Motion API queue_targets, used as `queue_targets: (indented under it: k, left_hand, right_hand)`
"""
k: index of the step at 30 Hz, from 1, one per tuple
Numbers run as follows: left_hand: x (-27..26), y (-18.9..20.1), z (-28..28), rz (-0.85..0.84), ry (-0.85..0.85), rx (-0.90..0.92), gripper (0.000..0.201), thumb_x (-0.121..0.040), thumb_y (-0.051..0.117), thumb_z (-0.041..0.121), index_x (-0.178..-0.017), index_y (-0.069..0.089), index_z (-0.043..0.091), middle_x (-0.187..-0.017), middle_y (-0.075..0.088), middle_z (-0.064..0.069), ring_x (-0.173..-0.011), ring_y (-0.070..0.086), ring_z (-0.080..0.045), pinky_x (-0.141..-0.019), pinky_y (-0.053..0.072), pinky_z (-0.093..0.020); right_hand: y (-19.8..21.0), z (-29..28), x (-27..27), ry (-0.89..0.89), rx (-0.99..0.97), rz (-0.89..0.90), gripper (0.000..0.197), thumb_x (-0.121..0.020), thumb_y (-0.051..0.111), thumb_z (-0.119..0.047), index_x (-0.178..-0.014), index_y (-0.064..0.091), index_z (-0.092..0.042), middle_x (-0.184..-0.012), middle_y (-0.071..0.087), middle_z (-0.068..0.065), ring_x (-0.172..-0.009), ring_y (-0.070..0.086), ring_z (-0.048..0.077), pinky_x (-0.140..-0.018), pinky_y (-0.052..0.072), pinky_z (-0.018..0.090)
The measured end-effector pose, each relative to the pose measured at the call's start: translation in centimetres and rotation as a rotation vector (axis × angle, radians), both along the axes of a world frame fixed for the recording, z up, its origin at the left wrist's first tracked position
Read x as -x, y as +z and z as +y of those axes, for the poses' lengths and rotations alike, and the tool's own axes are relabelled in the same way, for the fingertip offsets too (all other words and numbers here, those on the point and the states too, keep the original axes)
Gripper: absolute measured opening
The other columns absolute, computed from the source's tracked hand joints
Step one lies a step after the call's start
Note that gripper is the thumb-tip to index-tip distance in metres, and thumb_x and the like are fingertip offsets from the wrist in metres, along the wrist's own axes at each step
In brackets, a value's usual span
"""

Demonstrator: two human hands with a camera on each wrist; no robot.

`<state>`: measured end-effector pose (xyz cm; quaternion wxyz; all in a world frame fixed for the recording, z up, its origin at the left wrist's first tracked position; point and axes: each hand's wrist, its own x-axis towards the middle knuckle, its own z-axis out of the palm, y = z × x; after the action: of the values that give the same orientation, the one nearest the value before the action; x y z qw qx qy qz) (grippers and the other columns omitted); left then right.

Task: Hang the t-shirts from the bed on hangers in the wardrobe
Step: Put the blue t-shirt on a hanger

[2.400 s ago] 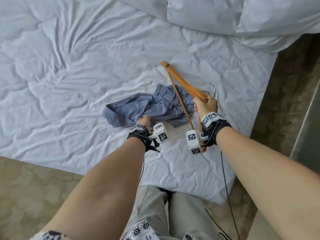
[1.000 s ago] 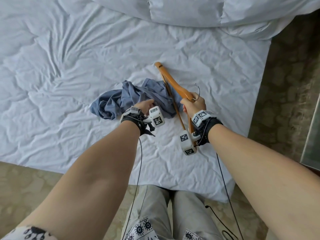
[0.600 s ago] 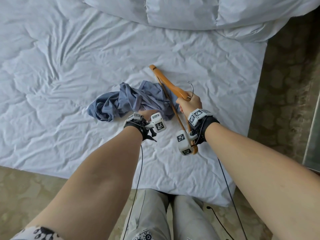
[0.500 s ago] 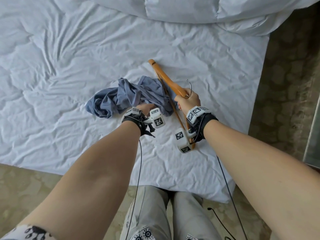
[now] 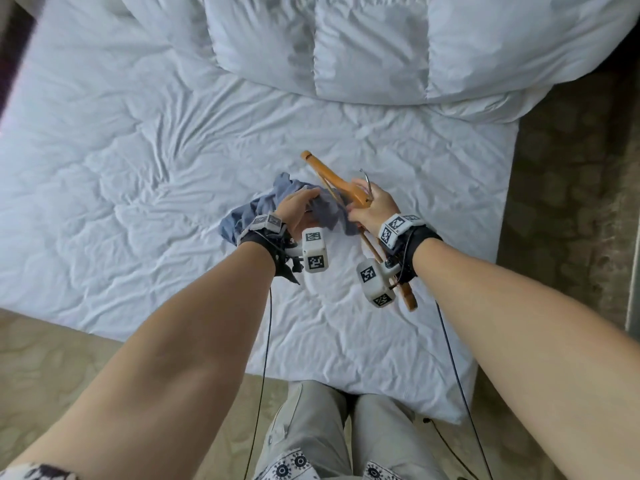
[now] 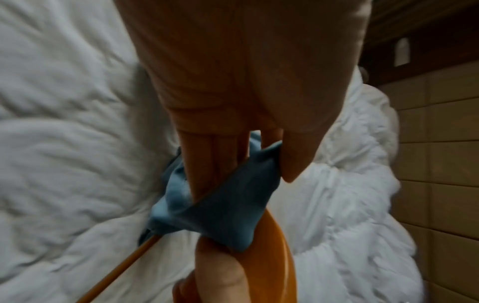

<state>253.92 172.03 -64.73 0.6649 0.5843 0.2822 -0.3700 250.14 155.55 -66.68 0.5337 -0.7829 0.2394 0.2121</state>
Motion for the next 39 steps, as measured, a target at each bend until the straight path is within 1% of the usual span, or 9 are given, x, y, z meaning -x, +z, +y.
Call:
queue_targets:
  k: [3, 8, 15, 20, 22, 26, 29, 35, 39]
  left_hand:
    - [-0.4, 5.0, -0.6, -0.103, -0.057, 0.015, 0.013, -0.100, 0.050, 0.017, -0.092, 0.056, 0.009, -0.084, 0.061, -0.009, -0.058, 0.068, -0.016, -0.051, 0.058, -0.026]
    - [-1.1, 13.1, -1.5, -0.258, -0.105, 0.003, 0.011, -0.098, 0.057, 0.018, -0.098, 0.058, 0.007, -0.080, 0.062, -0.006, -0.063, 0.067, -0.014, -0.053, 0.058, -0.028]
    - [-1.4, 21.8, -0.7, -0.332, 0.111, -0.106, 0.022, -0.098, 0.055, 0.022, -0.079, 0.054, 0.010, -0.078, 0.055, -0.008, -0.072, 0.056, -0.023, -0.048, 0.049, -0.026]
    - [-1.9, 24.7, 1.3, -0.444, 0.068, -0.264, 0.021, -0.099, 0.051, 0.023, -0.078, 0.053, 0.019, -0.089, 0.058, -0.009, -0.085, 0.061, -0.027, -0.090, 0.052, -0.042]
    - [-2.2, 25.8, 1.5, -0.467, 0.005, -0.262, 0.020, -0.098, 0.053, 0.026, -0.081, 0.056, 0.016, -0.100, 0.060, -0.015, -0.099, 0.062, -0.033, -0.096, 0.051, -0.048]
    - [-0.7, 30.6, 1.2, -0.520, -0.185, -0.156, 0.020, -0.104, 0.046, 0.023, -0.089, 0.056, 0.013, -0.081, 0.059, -0.007, -0.068, 0.061, -0.015, -0.060, 0.054, -0.024]
    - [-0.1, 32.3, 2.1, -0.540, -0.258, -0.104, 0.025, -0.104, 0.043, 0.021, -0.083, 0.053, 0.013, -0.075, 0.056, -0.005, -0.057, 0.059, -0.010, -0.047, 0.050, -0.019]
    - [-1.2, 32.1, 5.0, -0.474, -0.400, 0.030, 0.033, -0.105, 0.039, 0.036, -0.113, 0.053, 0.008, -0.111, 0.059, -0.016, -0.101, 0.059, -0.023, -0.095, 0.047, -0.035]
    - [-1.8, 31.9, 6.7, -0.455, -0.544, 0.181, 0.074, -0.095, 0.034, 0.064, -0.145, 0.038, 0.009, -0.147, 0.043, -0.018, -0.133, 0.045, -0.036, -0.113, 0.034, -0.054]
  right_hand:
    - [3.9, 0.2, -1.2, 0.070, 0.034, -0.046, 0.084, -0.070, 0.075, -0.002, -0.144, 0.045, -0.027, -0.108, 0.064, -0.003, -0.091, 0.065, 0.018, -0.067, 0.054, 0.021]
    - [9.9, -0.1, -2.3, -0.008, -0.002, -0.165, 0.068, -0.058, 0.091, -0.012, -0.119, 0.062, -0.027, -0.108, 0.070, -0.004, -0.101, 0.066, 0.018, -0.095, 0.053, 0.035]
    - [19.4, -1.4, -2.8, -0.122, 0.024, -0.284, 0.041, -0.071, 0.065, 0.001, -0.107, 0.063, -0.020, -0.076, 0.063, -0.001, -0.066, 0.059, 0.020, -0.065, 0.051, 0.032]
    - [25.2, -1.6, -2.2, -0.138, 0.087, -0.367, 0.042, -0.069, 0.060, -0.004, -0.101, 0.062, -0.032, -0.076, 0.065, 0.000, -0.061, 0.059, 0.019, -0.060, 0.052, 0.029]
    - [26.8, -1.1, -2.1, -0.133, 0.074, -0.384, 0.046, -0.069, 0.064, -0.004, -0.107, 0.063, -0.030, -0.081, 0.068, -0.001, -0.064, 0.061, 0.018, -0.064, 0.056, 0.031]
    - [28.8, 0.9, -1.6, -0.010, -0.002, -0.437, 0.063, -0.068, 0.078, -0.004, -0.124, 0.060, -0.024, -0.096, 0.073, 0.002, -0.083, 0.069, 0.018, -0.066, 0.054, 0.028]
    - [30.2, 2.8, -1.3, 0.013, -0.061, -0.458, 0.063, -0.072, 0.075, 0.006, -0.128, 0.058, -0.017, -0.088, 0.070, 0.003, -0.072, 0.065, 0.014, -0.054, 0.050, 0.021]
    - [32.1, 5.1, -1.2, -0.120, -0.110, -0.417, 0.029, -0.081, 0.068, -0.001, -0.107, 0.069, -0.014, -0.066, 0.063, 0.007, -0.046, 0.050, 0.016, -0.051, 0.048, 0.024]
    - [33.2, 6.9, -1.6, -0.168, -0.266, -0.322, 0.018, -0.083, 0.076, -0.025, -0.096, 0.064, -0.020, -0.077, 0.068, 0.007, -0.048, 0.051, 0.015, -0.054, 0.050, 0.029]
